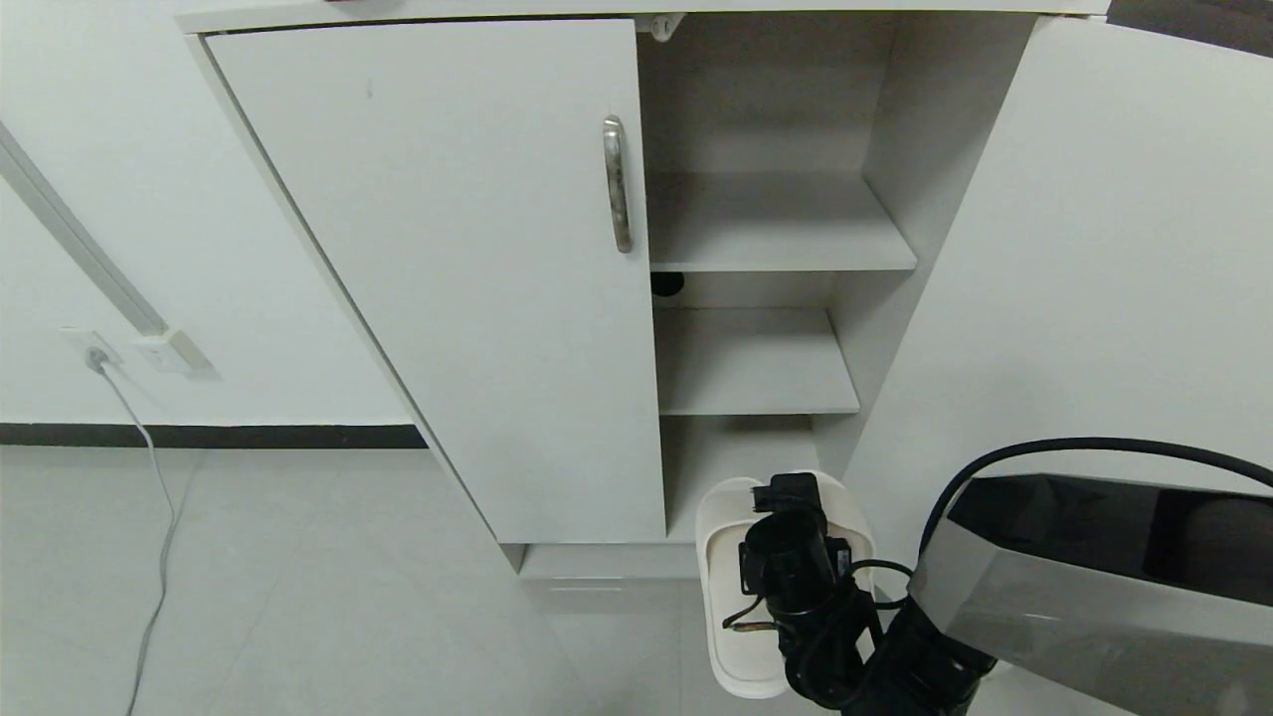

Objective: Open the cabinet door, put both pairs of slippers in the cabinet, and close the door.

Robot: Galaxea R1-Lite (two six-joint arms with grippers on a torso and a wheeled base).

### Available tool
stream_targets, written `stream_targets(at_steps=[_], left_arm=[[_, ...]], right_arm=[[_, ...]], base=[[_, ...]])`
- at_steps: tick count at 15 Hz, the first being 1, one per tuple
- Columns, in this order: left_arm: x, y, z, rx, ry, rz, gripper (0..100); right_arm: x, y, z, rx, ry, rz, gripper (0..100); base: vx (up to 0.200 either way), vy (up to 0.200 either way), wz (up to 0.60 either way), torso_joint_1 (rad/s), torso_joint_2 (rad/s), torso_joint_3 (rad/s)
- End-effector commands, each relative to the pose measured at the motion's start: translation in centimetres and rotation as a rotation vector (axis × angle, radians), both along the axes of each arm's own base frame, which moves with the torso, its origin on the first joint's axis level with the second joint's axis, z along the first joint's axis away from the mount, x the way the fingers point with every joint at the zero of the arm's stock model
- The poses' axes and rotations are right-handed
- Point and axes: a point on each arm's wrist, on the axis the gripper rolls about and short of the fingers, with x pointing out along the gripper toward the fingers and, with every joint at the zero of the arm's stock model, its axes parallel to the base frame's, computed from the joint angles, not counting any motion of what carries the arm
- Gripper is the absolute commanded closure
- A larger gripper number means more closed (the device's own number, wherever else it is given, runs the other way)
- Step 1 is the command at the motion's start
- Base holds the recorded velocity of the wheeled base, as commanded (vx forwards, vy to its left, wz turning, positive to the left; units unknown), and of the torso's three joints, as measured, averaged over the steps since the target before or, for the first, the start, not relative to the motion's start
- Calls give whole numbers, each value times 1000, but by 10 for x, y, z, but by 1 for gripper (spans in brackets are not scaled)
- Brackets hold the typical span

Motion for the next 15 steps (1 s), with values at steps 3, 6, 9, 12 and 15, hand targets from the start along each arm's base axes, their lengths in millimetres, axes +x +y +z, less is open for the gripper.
stream_targets(at_steps=[3,6,9,12,15], left_arm=[[0,0,0,0,1,0,100],[0,0,0,0,1,0,100],[0,0,0,0,1,0,100],[0,0,0,0,1,0,100],[0,0,0,0,1,1,100]], right_arm=[[24,-3,-10,-1,-129,-18,100],[32,-6,-9,-14,-259,-25,100],[32,-5,-3,0,-280,-27,100],[32,-5,9,20,-301,-26,100],[32,-5,8,17,-298,-21,100]], base=[[0,0,0,1,1,-24],[0,0,0,0,0,0],[0,0,0,0,0,0],[0,0,0,0,0,0],[0,0,0,0,0,0]])
